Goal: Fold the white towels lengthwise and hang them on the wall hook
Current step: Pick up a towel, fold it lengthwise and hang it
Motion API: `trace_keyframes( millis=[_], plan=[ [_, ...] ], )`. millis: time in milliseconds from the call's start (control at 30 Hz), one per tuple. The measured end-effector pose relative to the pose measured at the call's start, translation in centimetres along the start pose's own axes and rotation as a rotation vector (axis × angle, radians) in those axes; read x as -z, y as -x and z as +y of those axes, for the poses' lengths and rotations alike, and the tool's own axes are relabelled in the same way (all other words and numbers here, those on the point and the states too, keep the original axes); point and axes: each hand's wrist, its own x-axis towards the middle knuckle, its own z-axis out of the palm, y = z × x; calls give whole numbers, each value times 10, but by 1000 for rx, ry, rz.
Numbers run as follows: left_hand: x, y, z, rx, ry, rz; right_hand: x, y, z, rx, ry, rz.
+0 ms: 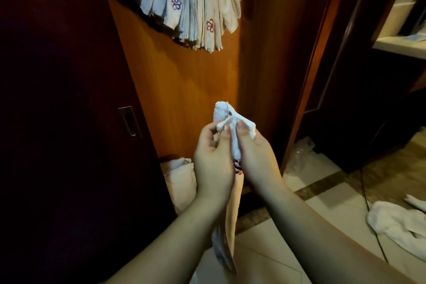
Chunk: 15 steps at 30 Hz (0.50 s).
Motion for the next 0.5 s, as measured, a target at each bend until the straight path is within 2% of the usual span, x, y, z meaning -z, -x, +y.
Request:
trace_keyframes(
  millis=[133, 333, 433, 500],
  plan=[
    [2, 0, 3, 51, 6, -74, 9, 0, -5, -3, -120, -78],
    [9, -3, 6, 188, 144, -227, 14, -7, 2, -146, -327, -328],
    [12, -4, 1, 139, 43, -299, 17, -8, -7, 10, -61, -232],
    [16, -6, -2, 113, 36, -350, 18, -11, -8, 21, -20, -141]
  ],
)
